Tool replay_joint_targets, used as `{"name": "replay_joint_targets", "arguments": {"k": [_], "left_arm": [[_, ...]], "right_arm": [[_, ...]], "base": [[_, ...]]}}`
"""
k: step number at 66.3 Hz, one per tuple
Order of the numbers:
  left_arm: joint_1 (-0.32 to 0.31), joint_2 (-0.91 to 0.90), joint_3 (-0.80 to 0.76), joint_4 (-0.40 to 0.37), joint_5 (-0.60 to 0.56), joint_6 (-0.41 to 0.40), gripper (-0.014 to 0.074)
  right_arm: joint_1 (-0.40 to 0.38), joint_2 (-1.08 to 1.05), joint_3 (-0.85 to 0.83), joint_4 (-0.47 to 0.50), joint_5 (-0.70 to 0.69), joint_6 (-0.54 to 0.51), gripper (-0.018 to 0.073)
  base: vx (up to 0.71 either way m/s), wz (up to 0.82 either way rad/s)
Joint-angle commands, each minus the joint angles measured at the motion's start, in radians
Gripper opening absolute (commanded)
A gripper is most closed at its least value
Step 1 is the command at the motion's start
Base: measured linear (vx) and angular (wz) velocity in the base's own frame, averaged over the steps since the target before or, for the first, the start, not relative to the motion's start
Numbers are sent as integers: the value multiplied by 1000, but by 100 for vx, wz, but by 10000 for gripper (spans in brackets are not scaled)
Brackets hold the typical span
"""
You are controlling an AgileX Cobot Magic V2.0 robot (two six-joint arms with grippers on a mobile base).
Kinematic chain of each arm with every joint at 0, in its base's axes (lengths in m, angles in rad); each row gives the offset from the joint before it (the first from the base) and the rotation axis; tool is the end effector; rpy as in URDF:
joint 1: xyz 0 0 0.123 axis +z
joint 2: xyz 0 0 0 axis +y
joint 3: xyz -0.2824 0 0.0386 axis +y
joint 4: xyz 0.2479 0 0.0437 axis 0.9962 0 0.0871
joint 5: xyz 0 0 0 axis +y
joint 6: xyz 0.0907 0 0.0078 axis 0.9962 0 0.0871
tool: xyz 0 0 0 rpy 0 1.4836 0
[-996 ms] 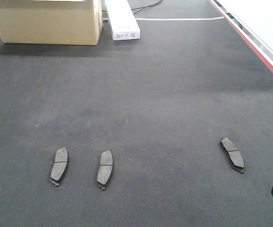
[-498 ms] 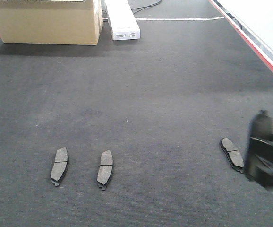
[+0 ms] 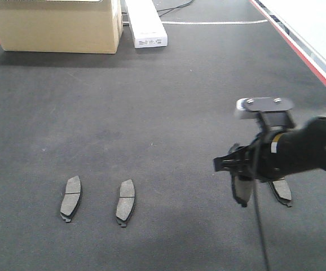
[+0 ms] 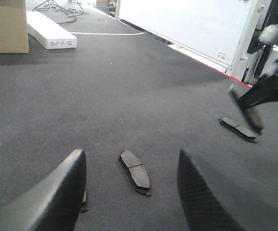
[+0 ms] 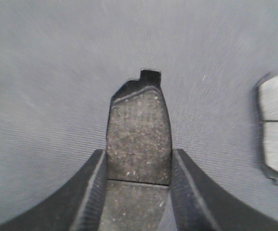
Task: Move and align brake pads A on conveyor
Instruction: 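Lower the right gripper's pad beside the other placed pad and release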
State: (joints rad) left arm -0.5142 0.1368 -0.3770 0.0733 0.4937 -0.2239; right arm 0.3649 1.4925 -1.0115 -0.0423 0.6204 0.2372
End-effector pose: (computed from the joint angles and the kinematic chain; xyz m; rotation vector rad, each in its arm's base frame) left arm 0.0413 -0.0197 0.2861 0.2849 1.7352 -0.4634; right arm 0.2851 0.1065 0.2543 -0.2010 2.5868 0.1771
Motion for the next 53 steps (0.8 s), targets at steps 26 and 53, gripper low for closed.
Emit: {"name": "replay_joint_targets", "arguments": {"k": [26, 53], "left_arm": [[-5, 12, -24, -6, -69, -3, 396], [-5, 12, -24, -6, -69, -3, 396]], "right_arm": [[-5, 331, -261, -5, 107, -56, 207], [-5, 286, -312, -26, 176, -61, 454]], "base": [[0, 0], [0, 0]]}}
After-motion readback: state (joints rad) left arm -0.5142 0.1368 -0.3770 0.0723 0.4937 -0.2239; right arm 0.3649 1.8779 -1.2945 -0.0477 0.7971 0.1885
